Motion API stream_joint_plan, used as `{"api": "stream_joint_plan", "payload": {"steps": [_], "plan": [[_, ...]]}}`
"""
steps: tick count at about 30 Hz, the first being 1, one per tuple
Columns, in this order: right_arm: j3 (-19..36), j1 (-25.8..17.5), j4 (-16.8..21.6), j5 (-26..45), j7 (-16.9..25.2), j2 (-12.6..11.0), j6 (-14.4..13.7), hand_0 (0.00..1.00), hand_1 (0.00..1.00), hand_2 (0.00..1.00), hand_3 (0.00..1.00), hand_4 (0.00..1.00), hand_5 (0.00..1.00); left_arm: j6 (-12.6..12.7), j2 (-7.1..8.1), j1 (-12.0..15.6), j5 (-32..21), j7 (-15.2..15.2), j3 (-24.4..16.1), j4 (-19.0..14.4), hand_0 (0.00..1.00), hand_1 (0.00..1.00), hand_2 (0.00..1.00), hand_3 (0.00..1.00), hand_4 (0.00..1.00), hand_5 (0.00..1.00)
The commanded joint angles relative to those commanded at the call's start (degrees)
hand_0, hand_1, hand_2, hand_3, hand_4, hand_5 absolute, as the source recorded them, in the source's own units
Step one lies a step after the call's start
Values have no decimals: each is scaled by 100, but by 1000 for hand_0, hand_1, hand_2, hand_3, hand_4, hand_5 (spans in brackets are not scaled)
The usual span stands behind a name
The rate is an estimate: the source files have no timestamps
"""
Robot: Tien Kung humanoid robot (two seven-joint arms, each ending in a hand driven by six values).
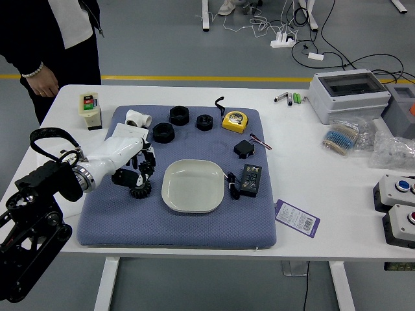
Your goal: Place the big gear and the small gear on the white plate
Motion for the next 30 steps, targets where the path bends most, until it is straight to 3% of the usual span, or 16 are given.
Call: {"api": "stream_joint_plan", "payload": {"steps": [6, 13, 14, 19, 20, 25, 26, 30], "plan": [[-27, -22, 3, -8, -6, -3, 4, 610, 622, 720, 532, 733, 701, 227, -234, -158, 14, -56, 560, 205, 305, 382, 420, 474, 84, 2], [-35, -32, 7, -19, -3, -11, 3, 609, 619, 720, 533, 733, 700, 487, -430, -376, 157, -33, 966, 898, 306, 387, 425, 503, 89, 2], [-35, -32, 6, -19, -2, -11, 2, 608, 619, 720, 533, 734, 699, 487, -436, -386, 159, -28, 970, 935, 366, 467, 512, 611, 207, 2], [-39, -36, 9, -6, 4, -11, -1, 608, 619, 720, 533, 734, 699, 430, -487, -442, 163, 72, 895, 1191, 366, 467, 512, 611, 207, 2], [-41, -35, 9, -5, 4, -12, -1, 609, 619, 720, 533, 734, 700, 423, -484, -445, 152, 81, 896, 1200, 435, 581, 638, 677, 438, 2], [-47, -29, 9, -2, 3, -13, 2, 609, 619, 720, 533, 734, 700, 261, -485, -450, 15, 140, 889, 1219, 435, 581, 638, 677, 438, 2], [-47, -28, 8, -2, 2, -12, 3, 609, 619, 720, 534, 735, 701, 238, -484, -450, -1, 145, 887, 1216, 498, 673, 756, 680, 614, 2], [-35, -22, 8, 3, 4, -12, 4, 609, 619, 720, 534, 735, 701, 193, -474, -454, -34, 148, 880, 1175, 498, 673, 756, 680, 614, 2]]}}
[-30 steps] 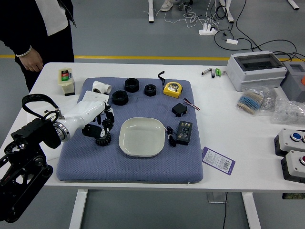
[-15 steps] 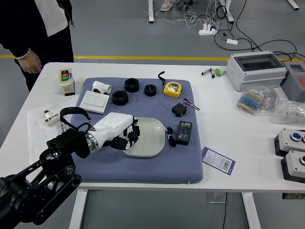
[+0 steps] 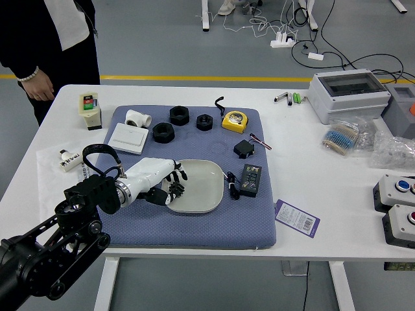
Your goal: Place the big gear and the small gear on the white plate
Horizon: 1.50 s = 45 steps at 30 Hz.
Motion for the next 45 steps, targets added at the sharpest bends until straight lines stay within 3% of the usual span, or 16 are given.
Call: {"api": "stream_joint_plan", "payload": {"steps": [1, 2, 15, 22, 28, 32, 39, 45], "plan": [[5, 3, 0, -2, 0, 0, 0, 609, 619, 720, 534, 735, 701, -6, 2, -4, -7, -2, 0, -10, 498, 673, 756, 680, 614, 2], [11, 6, 0, -4, 0, -1, 0, 609, 619, 720, 534, 736, 700, -12, 2, -8, -8, -4, -2, -22, 532, 699, 797, 727, 778, 34], [42, 26, -5, -8, 2, -5, -1, 610, 619, 720, 535, 737, 700, -123, 70, -28, 120, 27, -218, -373, 549, 710, 806, 739, 798, 36], [49, 23, -8, -9, -3, -7, -1, 610, 618, 721, 535, 738, 700, -449, 380, 50, 279, 114, -634, -712, 551, 707, 789, 738, 786, 31], [61, 24, -13, -9, -3, -11, -2, 610, 619, 720, 536, 739, 700, -973, 855, 154, 90, 245, -786, -829, 554, 705, 781, 746, 783, 17], [61, 32, -15, -4, -1, -9, -3, 610, 619, 720, 536, 739, 698, -1115, 965, 176, 26, 274, -770, -789, 560, 707, 784, 780, 816, 2], [52, 50, -14, 12, -2, -2, -12, 608, 619, 721, 536, 739, 698, -1048, 924, 166, 56, 233, -704, -594, 567, 712, 789, 794, 847, 10], [46, 58, -11, 11, -6, -2, -14, 612, 619, 721, 536, 738, 698, -907, 755, 106, 132, 201, -622, -330, 571, 711, 789, 794, 853, 5]]}}
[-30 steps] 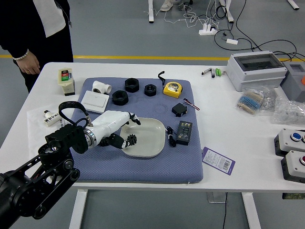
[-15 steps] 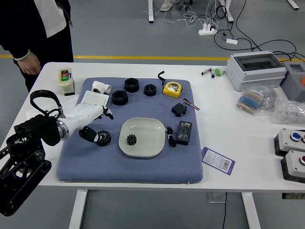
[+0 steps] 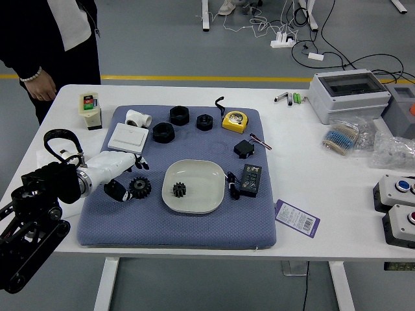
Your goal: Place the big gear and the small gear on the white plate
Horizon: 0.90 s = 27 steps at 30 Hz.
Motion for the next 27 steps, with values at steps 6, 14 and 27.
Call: {"api": "stream_joint_plan", "payload": {"steps": [6, 14, 27], "plan": [[4, -2, 1, -12, 1, -6, 3, 610, 619, 721, 536, 738, 698, 53, -78, -59, 12, -35, 129, 169, 571, 710, 787, 791, 853, 6], [-5, -22, 2, -2, 1, -4, 4, 610, 620, 721, 535, 737, 697, 156, -128, -90, -6, -104, 285, 305, 567, 693, 760, 785, 854, 16], [-32, -51, 5, 6, 4, -2, -1, 611, 620, 721, 536, 738, 698, 287, -159, -123, 39, -122, 336, 456, 432, 526, 538, 604, 484, 2]]}}
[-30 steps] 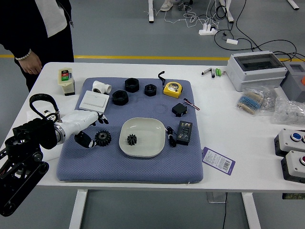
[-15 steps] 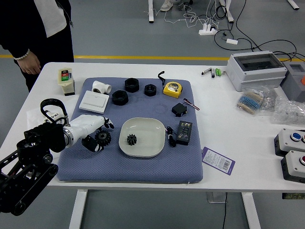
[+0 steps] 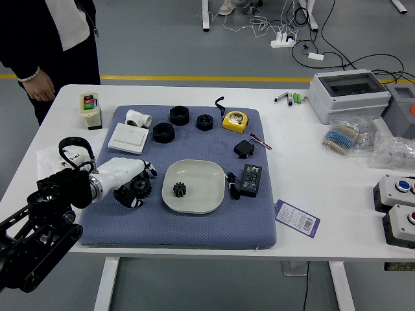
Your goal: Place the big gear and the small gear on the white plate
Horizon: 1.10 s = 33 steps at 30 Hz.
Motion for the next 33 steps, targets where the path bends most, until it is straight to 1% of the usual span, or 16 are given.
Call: {"api": "stream_joint_plan", "payload": {"steps": [1, 2, 7, 8, 13, 14, 19, 20, 21, 27, 30, 33], "plan": [[-3, -3, 0, 2, 1, 0, -1, 611, 620, 721, 536, 738, 698, -11, 3, 1, 3, 12, 2, -2, 432, 526, 538, 604, 484, 2], [-7, -6, 0, 2, 1, 1, -1, 610, 620, 721, 536, 737, 699, -25, 7, 3, 10, 22, 3, -4, 395, 474, 503, 556, 361, 2], [-13, -16, 0, 6, 1, 3, -2, 610, 620, 721, 536, 737, 699, -66, 20, 8, 47, 54, -10, -18, 395, 474, 503, 556, 361, 2], [-14, -17, 0, 7, 1, 2, -2, 610, 622, 721, 536, 738, 699, -72, 22, 9, 53, 61, -21, -24, 350, 441, 472, 522, 205, 2], [3, -11, 1, 2, 0, 2, -1, 610, 622, 721, 536, 738, 699, -105, 38, -4, 82, 90, -51, -80, 350, 441, 472, 522, 205, 2], [4, -11, 1, 3, 0, 3, 0, 610, 621, 721, 535, 737, 700, -107, 39, -5, 83, 91, -52, -84, 323, 417, 457, 514, 119, 2], [27, 4, 1, -6, -3, 2, 0, 610, 621, 721, 535, 737, 700, -122, 85, -55, 135, 121, -125, -274, 323, 417, 457, 514, 119, 2], [27, 7, 1, -5, -3, 1, 0, 610, 621, 722, 535, 737, 700, -118, 92, -67, 142, 123, -135, -310, 322, 416, 452, 507, 87, 2], [30, 10, 1, -6, -4, 0, 2, 610, 621, 722, 535, 737, 700, -115, 102, -92, 151, 127, -153, -378, 322, 416, 452, 507, 87, 2], [37, 21, 1, -10, -6, -3, 3, 610, 620, 721, 535, 737, 700, -64, 89, -195, 127, 120, -164, -617, 321, 416, 449, 504, 78, 2], [43, 23, 0, -12, -5, -4, 4, 610, 620, 721, 535, 737, 700, -9, 26, -267, 44, 79, -133, -685, 321, 416, 449, 504, 78, 2], [35, 28, 2, -13, -6, -4, 3, 609, 621, 721, 536, 738, 700, 81, -139, -410, -200, -15, -111, -574, 322, 413, 448, 503, 88, 2]]}}
